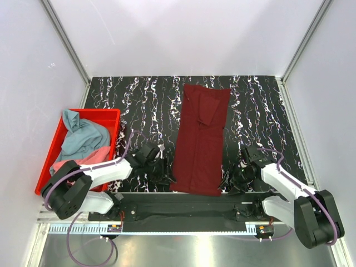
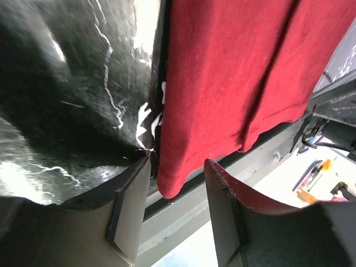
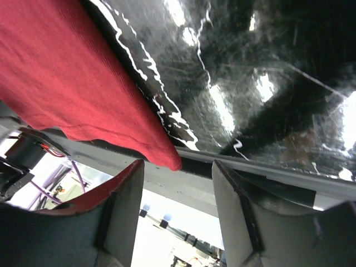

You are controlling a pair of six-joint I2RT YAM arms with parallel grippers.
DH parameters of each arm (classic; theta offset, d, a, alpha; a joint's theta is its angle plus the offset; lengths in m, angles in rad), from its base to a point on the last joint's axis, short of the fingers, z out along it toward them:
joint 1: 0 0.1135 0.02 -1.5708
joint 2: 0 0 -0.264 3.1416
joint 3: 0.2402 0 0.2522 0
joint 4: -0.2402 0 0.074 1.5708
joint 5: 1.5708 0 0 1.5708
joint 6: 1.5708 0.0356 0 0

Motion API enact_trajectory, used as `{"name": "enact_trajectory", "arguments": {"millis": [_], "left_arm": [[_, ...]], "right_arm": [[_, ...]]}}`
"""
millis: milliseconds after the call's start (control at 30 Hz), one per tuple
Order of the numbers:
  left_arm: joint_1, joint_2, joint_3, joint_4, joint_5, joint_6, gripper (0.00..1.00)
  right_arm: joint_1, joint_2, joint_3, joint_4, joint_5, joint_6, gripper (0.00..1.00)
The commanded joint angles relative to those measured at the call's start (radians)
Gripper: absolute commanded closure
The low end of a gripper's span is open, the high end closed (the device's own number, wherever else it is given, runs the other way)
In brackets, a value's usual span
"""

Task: Fold and stack the t-shirts
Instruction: Fold the tshirt

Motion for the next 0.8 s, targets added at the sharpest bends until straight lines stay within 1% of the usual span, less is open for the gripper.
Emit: {"name": "enact_trajectory", "arguments": {"millis": [0,100,333,433,600,767], "left_arm": [[-0.023,0.018,-0.015,0.030,-0.038,-0.038,0.51],[-0.032,0.033,-0.012,0.027,-0.052,-0.043,0.51],[-0.040,0.047,-0.001,-0.043,-0.073,-0.027,0.52],[-0.040,0.044,0.000,-0.066,-0.078,-0.021,0.54],[-0.046,0.049,0.003,-0.060,-0.064,-0.018,0.57],[-0.052,0.061,0.011,-0.056,-0.047,-0.017,0.59]], "right_arm": [[0.011,0.019,0.001,0.078,0.011,0.029,0.41],[0.011,0.059,0.010,0.092,0.015,0.030,0.43],[0.023,0.145,0.041,0.095,0.020,0.035,0.46],[0.026,0.162,0.053,0.104,0.020,0.038,0.47],[0.027,0.168,0.062,0.144,0.000,0.064,0.48],[0.038,0.193,0.067,0.159,-0.025,0.071,0.51]]}}
